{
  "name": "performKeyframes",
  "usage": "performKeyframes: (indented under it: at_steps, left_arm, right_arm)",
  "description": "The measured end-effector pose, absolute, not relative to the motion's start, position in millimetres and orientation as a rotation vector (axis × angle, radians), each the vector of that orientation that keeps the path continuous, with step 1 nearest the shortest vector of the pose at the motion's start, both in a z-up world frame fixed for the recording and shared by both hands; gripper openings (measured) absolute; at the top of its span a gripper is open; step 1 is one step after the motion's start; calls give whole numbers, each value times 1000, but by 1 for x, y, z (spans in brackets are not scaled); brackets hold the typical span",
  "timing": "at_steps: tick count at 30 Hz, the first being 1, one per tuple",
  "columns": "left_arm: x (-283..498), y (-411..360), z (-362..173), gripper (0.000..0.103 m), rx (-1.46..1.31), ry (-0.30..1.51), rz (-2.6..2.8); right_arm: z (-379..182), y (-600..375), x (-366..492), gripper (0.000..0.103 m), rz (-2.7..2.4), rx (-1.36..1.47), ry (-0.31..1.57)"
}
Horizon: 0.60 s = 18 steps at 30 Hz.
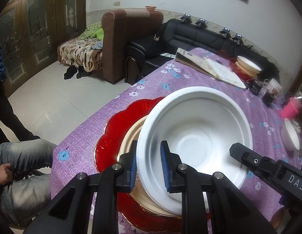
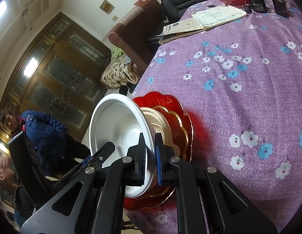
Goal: Organize plates and bowls
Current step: 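Lower the white bowls onto the red plate stack and open both grippers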
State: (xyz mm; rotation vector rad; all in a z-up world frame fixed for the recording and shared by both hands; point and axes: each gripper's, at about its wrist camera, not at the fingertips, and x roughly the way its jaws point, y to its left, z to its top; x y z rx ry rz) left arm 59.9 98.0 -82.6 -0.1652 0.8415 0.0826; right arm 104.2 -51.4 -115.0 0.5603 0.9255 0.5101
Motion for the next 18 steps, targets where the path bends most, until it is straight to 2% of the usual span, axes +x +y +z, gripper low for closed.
performKeyframes:
  at_steps: [18]
  left_arm:
    - [62, 103, -88, 21, -168, 856, 96]
  right_arm:
    - [-127, -39, 111, 9, 498, 527, 956]
